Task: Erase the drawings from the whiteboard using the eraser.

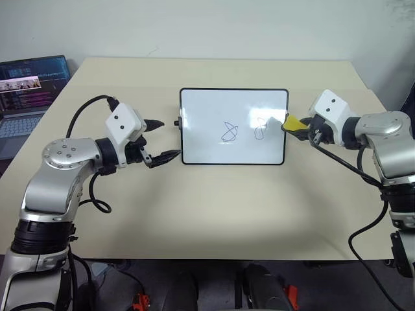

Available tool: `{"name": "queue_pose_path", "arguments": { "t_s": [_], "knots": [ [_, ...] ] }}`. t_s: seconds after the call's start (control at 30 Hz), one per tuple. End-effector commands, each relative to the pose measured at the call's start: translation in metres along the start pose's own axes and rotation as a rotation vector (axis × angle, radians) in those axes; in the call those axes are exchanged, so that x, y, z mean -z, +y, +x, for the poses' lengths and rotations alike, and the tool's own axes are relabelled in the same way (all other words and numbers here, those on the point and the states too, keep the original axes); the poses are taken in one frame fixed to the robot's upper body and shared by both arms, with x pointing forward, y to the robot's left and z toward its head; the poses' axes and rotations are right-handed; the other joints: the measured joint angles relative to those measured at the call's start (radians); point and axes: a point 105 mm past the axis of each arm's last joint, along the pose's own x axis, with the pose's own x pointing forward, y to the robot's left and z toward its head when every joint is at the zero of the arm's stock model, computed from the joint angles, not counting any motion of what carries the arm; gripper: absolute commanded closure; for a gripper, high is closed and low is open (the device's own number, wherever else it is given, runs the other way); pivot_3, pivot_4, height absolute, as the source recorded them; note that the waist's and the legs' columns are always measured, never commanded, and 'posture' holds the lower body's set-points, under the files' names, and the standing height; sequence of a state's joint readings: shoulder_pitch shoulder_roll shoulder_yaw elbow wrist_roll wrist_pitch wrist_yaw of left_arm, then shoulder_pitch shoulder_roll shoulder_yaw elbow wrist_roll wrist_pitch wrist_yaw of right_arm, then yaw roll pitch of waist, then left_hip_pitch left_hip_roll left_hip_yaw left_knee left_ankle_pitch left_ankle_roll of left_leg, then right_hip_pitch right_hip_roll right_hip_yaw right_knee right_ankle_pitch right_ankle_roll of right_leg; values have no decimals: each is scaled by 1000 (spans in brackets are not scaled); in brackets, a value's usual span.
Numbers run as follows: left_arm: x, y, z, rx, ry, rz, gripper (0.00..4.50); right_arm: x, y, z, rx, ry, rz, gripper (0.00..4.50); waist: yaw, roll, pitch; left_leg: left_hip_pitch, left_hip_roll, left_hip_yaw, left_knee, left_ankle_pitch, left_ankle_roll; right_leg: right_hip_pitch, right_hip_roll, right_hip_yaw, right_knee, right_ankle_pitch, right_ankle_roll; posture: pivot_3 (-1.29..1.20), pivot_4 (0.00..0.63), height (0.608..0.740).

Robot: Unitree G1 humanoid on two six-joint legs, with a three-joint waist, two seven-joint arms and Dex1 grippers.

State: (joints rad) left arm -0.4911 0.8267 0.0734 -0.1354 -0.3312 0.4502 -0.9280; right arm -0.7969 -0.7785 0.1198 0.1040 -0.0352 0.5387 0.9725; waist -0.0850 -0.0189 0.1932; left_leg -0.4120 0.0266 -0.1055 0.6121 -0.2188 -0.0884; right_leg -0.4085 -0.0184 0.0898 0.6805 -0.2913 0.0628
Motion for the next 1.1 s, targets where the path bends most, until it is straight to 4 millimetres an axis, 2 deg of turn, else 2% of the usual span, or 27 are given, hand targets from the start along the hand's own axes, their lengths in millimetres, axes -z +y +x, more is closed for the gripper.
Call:
{"name": "queue_pose_path", "arguments": {
  "t_s": [0.03, 0.33, 0.47, 0.63, 0.77, 1.1],
  "knots": [
    [-9, 5, -2, -14, -21, 38, 0, -18, -9, -6, 45, -61, -20, 3526, 0, 0, 0, 0, 0, 0, 0, 0, 0, 0, 0, 0, 0, 0, 0, 0, 150, 740],
    [-10, 4, -2, -14, -24, 41, 0, -23, -8, -5, 32, -83, -24, 3526, 0, 0, 0, 0, 0, 0, 1, 0, 0, 0, 0, 0, 0, 0, 0, 0, 150, 740],
    [-11, 5, -3, -14, -25, 41, 0, -37, -12, -14, 36, -176, 4, 3526, 0, 0, 0, 0, 0, 0, 1, 0, 0, 0, 0, 0, 0, 0, 0, 0, 150, 740],
    [-10, 6, -2, -12, -23, 41, 0, -32, -12, -21, 27, -171, -1, 3526, 1, 0, 0, 0, 0, 0, 1, 0, 0, 0, 0, 0, 0, 0, 0, 0, 150, 740],
    [-10, 6, -2, -8, -25, 41, 0, -38, -12, -26, 17, -197, -2, 3526, 0, 0, 0, 0, 0, 0, 2, 0, 0, 1, 0, 0, 1, 0, 0, 0, 150, 740],
    [-11, 6, -1, -7, -27, 41, 0, -32, -12, -25, 14, -176, -4, 3526, 0, 0, 0, 0, 0, 0, 2, 0, 0, 1, 0, 0, 1, 0, 0, 0, 150, 740]
  ]
}}
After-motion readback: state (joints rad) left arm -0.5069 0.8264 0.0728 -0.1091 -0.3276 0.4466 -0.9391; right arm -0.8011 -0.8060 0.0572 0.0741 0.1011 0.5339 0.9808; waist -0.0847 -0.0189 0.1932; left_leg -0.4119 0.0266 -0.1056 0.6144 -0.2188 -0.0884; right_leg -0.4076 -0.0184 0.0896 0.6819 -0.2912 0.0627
